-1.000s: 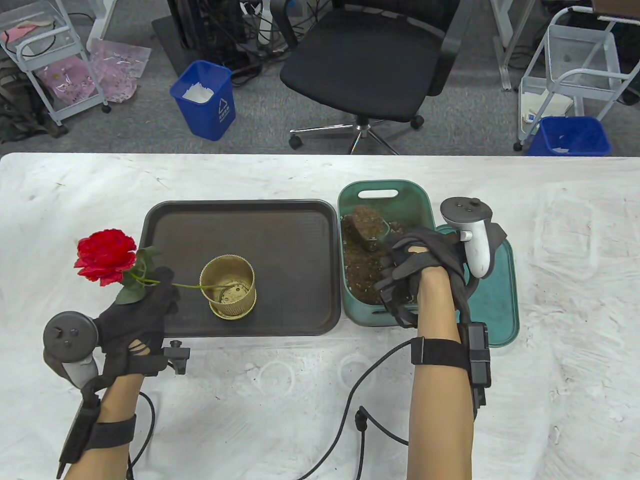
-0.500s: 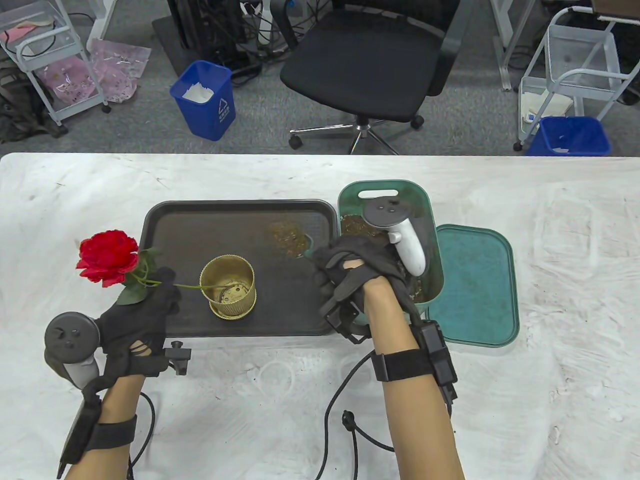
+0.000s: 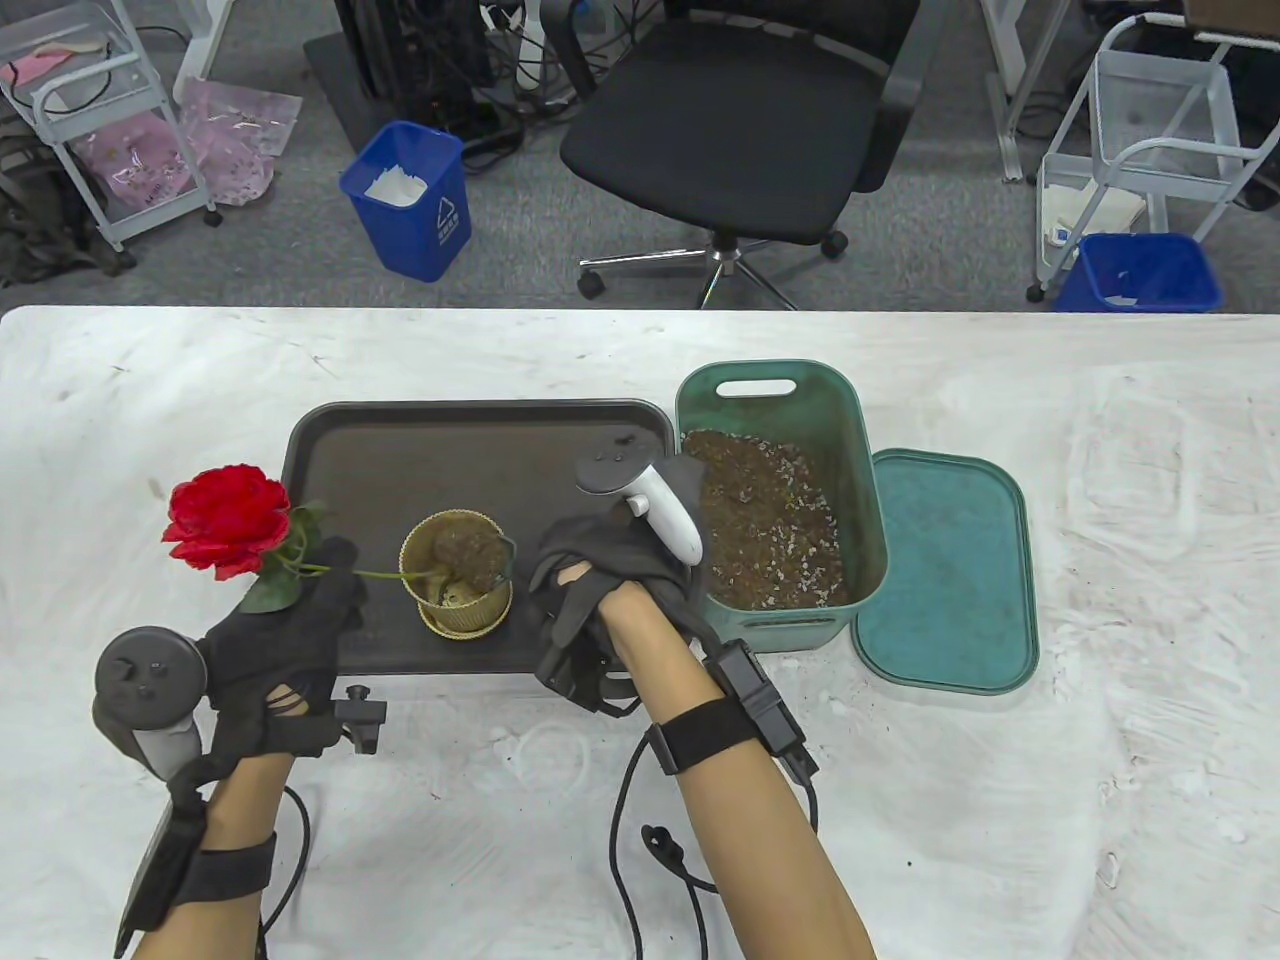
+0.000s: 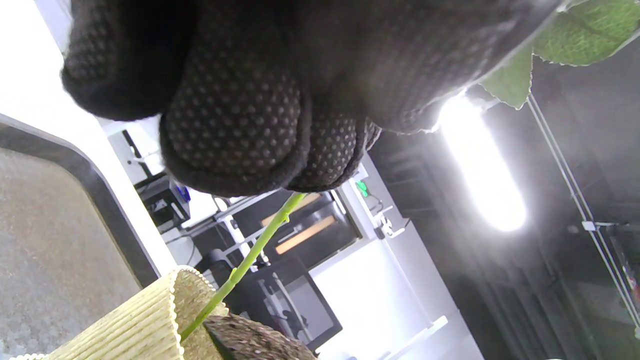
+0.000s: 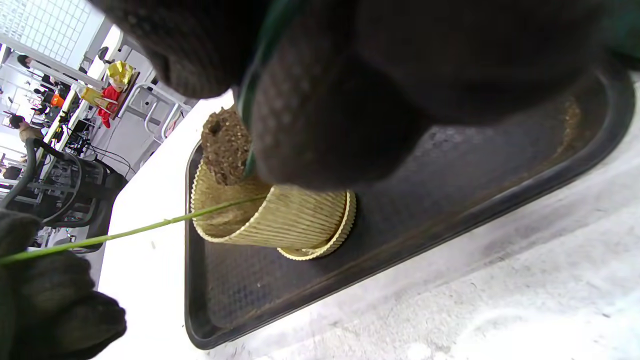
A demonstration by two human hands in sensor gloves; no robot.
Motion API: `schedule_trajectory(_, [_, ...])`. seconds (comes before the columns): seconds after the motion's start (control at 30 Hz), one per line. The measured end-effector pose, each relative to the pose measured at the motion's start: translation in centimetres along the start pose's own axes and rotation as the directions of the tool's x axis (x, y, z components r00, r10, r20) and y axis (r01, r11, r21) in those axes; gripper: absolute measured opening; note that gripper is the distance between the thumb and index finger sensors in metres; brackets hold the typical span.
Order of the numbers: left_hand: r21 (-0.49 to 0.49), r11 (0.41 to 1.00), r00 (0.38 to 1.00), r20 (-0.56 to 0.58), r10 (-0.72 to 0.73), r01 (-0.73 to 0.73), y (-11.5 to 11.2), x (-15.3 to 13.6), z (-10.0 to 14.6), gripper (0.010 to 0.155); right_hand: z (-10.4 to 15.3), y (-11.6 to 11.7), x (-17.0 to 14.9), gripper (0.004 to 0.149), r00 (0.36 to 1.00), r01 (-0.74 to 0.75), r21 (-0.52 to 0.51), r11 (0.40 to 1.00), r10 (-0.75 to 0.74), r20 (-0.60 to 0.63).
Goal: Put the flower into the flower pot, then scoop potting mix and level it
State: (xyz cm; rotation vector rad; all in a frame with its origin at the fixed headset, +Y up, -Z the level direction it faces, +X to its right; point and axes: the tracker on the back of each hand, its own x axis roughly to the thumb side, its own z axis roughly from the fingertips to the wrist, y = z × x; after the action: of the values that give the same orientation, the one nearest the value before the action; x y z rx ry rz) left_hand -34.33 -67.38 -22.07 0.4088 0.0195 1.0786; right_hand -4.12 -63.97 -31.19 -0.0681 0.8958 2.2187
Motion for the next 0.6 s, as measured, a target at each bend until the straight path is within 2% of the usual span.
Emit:
schedule_trajectory(0.2, [-0.003,1.000,1.000,0.011,-0.009,0.009,-0.1,0.2,0.1,0.044,0.4,0.9,1.9,0.052,0.989,-0.147,-0.117,0.982,0.148,-0.003])
schedule_trajectory(0.4, [-0.004,1.000,1.000,0.011,-0.008,0.008,-0.2,0.2,0.1,0.044,1.0,2.2,3.7,0.052,0.956,-0.288,-0.200,0.936,0.292,-0.012])
schedule_trajectory(0.6, [-0.005,1.000,1.000,0.006,-0.002,0.002,-0.2,0.3,0.1,0.044,1.9,3.6,5.5,0.052,0.892,-0.440,-0.287,0.851,0.450,-0.033])
